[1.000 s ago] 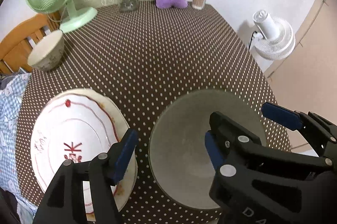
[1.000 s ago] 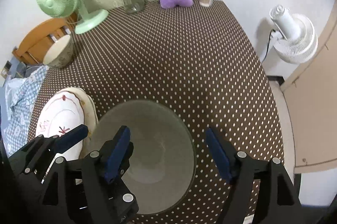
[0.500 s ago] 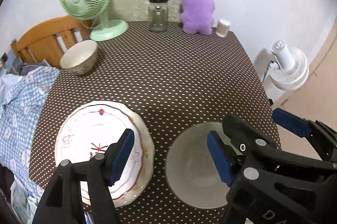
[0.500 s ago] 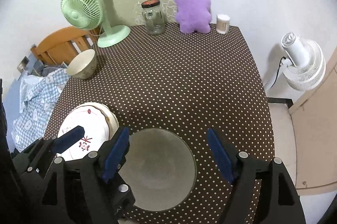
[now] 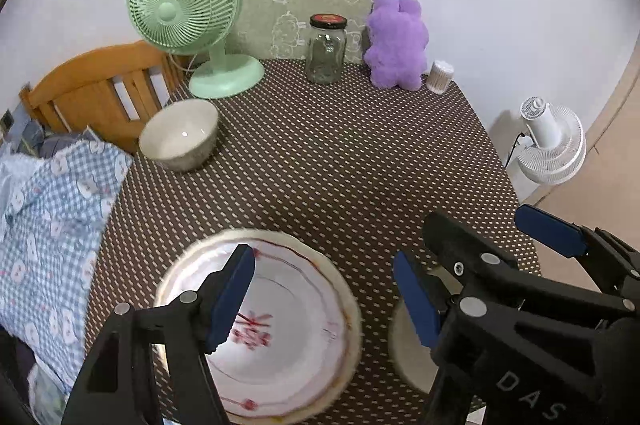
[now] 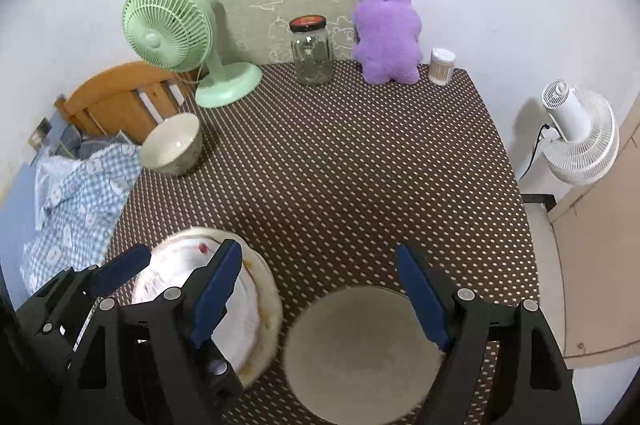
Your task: Organize plates and bowls
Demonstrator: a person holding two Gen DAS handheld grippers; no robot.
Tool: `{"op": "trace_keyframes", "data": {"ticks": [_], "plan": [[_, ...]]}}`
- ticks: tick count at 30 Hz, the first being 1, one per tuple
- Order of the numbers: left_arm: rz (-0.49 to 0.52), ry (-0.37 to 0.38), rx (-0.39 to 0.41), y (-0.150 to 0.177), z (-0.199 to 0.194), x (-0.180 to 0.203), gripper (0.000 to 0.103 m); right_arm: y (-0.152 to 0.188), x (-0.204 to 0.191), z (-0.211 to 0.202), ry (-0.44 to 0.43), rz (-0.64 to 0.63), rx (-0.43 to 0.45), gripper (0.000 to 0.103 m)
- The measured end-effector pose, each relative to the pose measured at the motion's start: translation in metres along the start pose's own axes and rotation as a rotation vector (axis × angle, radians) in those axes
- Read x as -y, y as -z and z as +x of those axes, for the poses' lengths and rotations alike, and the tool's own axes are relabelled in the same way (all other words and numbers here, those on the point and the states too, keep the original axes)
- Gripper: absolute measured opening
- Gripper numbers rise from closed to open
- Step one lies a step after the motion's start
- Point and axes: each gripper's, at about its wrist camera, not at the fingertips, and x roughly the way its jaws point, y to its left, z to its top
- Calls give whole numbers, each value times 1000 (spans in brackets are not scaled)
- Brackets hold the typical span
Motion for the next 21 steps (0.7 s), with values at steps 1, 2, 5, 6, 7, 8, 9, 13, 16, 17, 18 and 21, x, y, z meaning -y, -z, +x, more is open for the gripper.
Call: {"op": "trace_keyframes", "data": {"ticks": [1,2,5,6,7,8,9,13,16,17,18,21], "plan": [[3,3,-2,-3,1,-6,74,-2,-5,1,3,5,1,82],[7,7,-4,-6,2,-12,74,-4,-10,3,8,10,1,82],[23,13,-8,-15,5,-30,75,-12,-28,10,11,23,-1,82],[27,15,-8,-19,6,-37,75,-14,-35,13,10,27,-1,82],[30,20,-8,-22,7,-44,75,-17,-41,15,9,28,0,82],[32,23,-9,-25,8,-50,75,-19,-47,17,10,30,1,82],[34,25,-10,-28,9,-57,75,-21,-54,20,10,30,1,82],[42,42,-23,-40,17,-84,75,-30,-80,32,22,33,-5,82],[47,65,-37,-46,24,-99,75,-36,-95,42,23,54,-8,82],[47,69,-43,-49,27,-105,75,-37,-100,45,23,64,-8,82],[49,69,-44,-52,29,-110,75,-39,-104,49,20,72,-7,82],[71,52,-32,-59,32,-121,75,-46,-119,59,9,60,-10,82]]}}
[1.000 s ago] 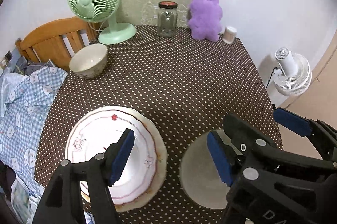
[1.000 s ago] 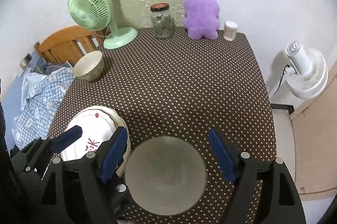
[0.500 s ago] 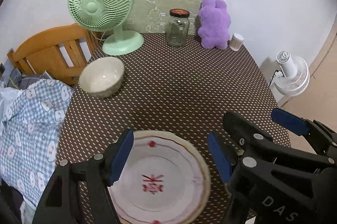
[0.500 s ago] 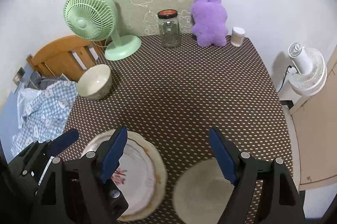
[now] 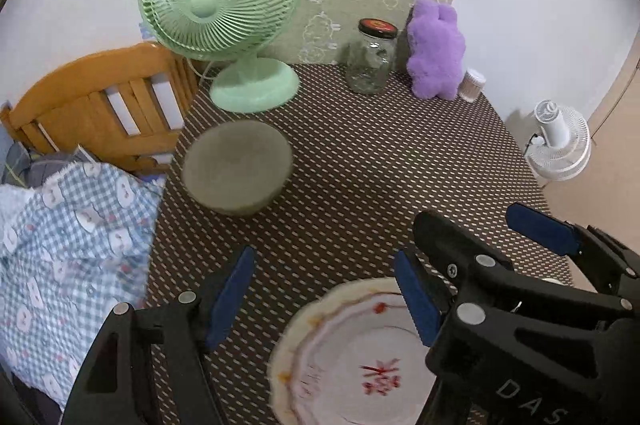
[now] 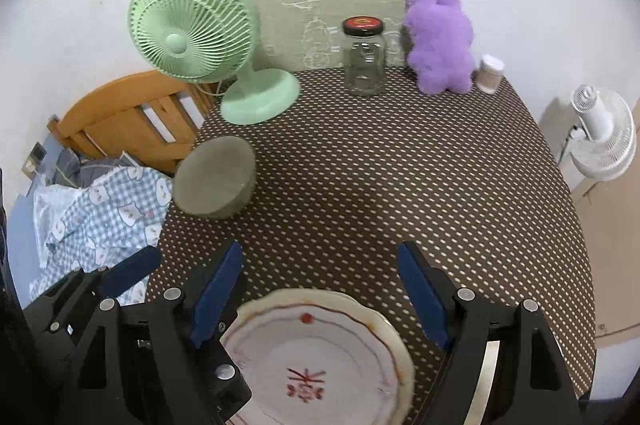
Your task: Organize plates and bowls
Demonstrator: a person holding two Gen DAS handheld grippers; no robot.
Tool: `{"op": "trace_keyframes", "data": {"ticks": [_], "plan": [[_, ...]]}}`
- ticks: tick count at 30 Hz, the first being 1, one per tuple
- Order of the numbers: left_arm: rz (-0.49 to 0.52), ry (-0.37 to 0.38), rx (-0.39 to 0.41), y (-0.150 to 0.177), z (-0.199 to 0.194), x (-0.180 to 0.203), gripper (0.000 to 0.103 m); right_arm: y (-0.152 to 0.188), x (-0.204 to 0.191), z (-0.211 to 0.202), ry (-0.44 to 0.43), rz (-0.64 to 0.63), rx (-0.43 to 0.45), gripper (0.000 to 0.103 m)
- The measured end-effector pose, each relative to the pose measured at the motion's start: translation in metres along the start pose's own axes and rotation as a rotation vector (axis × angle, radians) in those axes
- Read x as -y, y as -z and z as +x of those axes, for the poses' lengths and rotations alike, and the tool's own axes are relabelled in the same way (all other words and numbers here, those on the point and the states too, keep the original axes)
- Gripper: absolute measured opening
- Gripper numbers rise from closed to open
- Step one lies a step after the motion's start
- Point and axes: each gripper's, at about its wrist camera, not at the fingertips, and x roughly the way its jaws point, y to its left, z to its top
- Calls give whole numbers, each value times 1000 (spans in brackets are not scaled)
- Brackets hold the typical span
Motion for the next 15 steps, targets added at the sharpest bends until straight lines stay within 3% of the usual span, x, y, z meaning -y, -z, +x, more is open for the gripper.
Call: {"op": "trace_keyframes", "data": {"ticks": [5,15], "plan": [[16,-35,19,-13,4,-25,75,-12,-22,13,6,11,18,87],[20,-62,28,-35,32,-69,74,-37,-56,55,-3,20,33,87]]}}
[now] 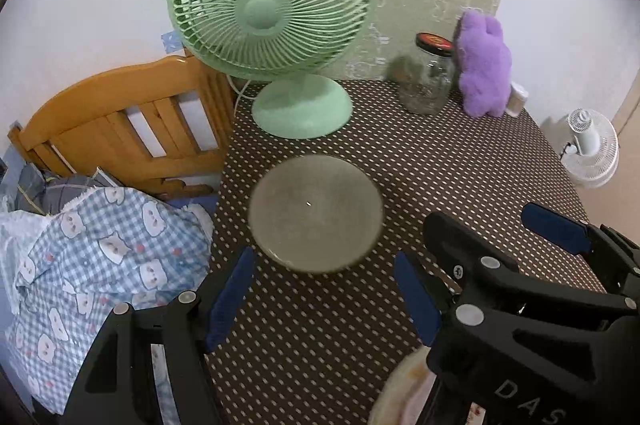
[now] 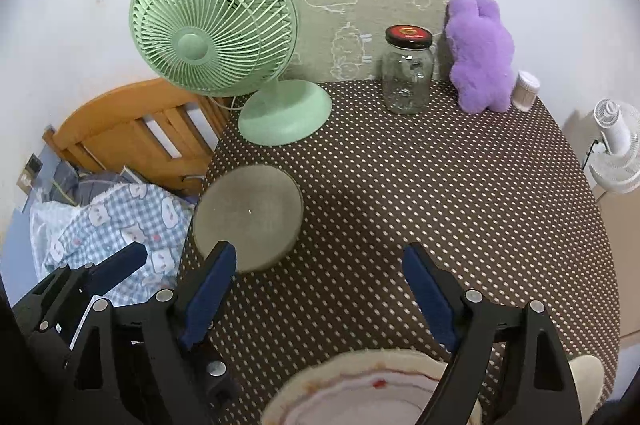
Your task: Organize plates and bowls
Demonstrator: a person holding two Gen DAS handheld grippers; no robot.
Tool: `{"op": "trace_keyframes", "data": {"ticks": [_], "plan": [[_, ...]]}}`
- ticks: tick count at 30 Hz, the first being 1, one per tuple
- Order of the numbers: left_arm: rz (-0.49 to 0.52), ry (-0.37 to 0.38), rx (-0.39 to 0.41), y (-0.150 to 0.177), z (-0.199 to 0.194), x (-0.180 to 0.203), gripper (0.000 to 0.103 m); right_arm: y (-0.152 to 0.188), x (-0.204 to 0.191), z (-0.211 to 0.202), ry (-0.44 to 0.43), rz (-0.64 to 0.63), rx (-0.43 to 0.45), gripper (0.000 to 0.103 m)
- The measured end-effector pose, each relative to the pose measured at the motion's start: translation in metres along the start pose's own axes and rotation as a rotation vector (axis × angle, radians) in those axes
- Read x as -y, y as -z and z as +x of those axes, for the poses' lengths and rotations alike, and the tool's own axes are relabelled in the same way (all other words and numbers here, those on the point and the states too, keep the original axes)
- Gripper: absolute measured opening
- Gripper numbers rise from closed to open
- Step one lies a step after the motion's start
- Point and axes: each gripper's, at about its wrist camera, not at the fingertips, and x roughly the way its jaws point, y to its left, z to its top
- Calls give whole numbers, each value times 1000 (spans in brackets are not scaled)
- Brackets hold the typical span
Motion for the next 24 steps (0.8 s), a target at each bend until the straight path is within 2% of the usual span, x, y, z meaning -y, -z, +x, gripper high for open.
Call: {"op": "trace_keyframes", "data": {"ticks": [7,14,20,24], "plan": [[-27,4,7,-9,31,-28,72,-8,-17,35,36,5,9,87],[-52,-53,-33,-13,67,-42,52,-12,-23,70,89,13,-2,81],[-89,-43,-69,-12,94,-54,37,-17,-27,102,99,-14,-29,59],[-106,-49,-86,-11,109,-60,30,-19,-28,117,105,-30,-49,49]]}}
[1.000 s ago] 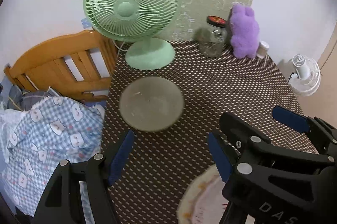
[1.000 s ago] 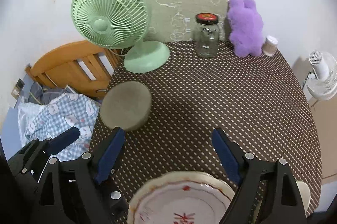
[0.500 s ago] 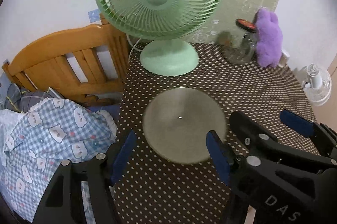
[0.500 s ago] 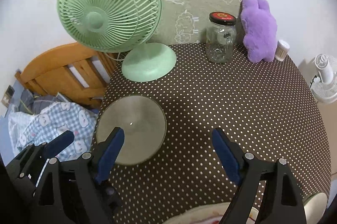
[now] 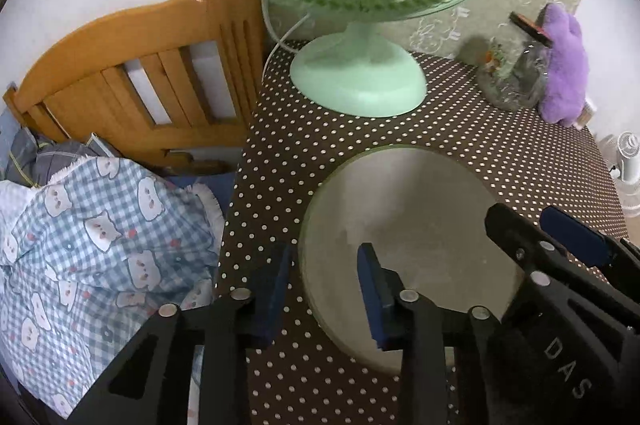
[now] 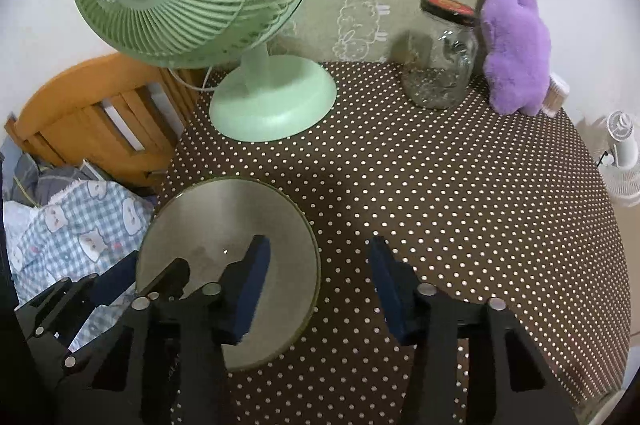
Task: Organize plates and bowls
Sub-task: 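Grasp the grey-green bowl's rim with both grippers and lift it, then carry the grey-green bowl with both grippers toward the plate stack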
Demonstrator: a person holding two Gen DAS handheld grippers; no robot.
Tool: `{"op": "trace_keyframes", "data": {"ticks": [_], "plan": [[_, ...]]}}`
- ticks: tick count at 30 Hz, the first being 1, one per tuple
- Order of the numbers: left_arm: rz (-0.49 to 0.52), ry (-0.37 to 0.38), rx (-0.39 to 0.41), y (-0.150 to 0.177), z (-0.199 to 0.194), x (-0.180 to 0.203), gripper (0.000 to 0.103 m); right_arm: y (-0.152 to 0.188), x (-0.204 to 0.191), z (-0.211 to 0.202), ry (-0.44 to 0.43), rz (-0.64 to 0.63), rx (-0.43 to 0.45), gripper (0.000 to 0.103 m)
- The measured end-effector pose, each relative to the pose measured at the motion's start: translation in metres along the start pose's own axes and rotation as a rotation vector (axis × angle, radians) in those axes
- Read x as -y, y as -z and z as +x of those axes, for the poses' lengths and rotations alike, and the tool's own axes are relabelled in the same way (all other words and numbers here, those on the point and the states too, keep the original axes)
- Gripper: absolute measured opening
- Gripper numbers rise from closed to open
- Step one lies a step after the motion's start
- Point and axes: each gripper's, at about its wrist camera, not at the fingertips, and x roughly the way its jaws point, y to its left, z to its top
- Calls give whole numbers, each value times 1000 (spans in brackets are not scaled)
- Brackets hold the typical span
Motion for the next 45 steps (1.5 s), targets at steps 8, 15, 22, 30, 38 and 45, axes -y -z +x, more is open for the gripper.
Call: {"op": "trace_keyframes", "data": {"ticks": [8,15,22,30,38,45], "plan": [[14,21,0,-3,13,-2,17,-2,-9,22,-20,-15,-37,32],[23,21,-11,-5,18,-1,16,-4,-9,32,-20,-24,-59,29],[26,23,-19,-6,18,-1,16,-4,-8,34,-17,-6,-80,26],[24,30,-33,0,9,4,16,-4,-2,28,-19,3,-99,26],[23,41,-41,13,-7,14,16,5,4,11,-15,8,-111,26],[25,54,-42,25,-24,24,16,16,13,-10,-11,18,-108,26]]}}
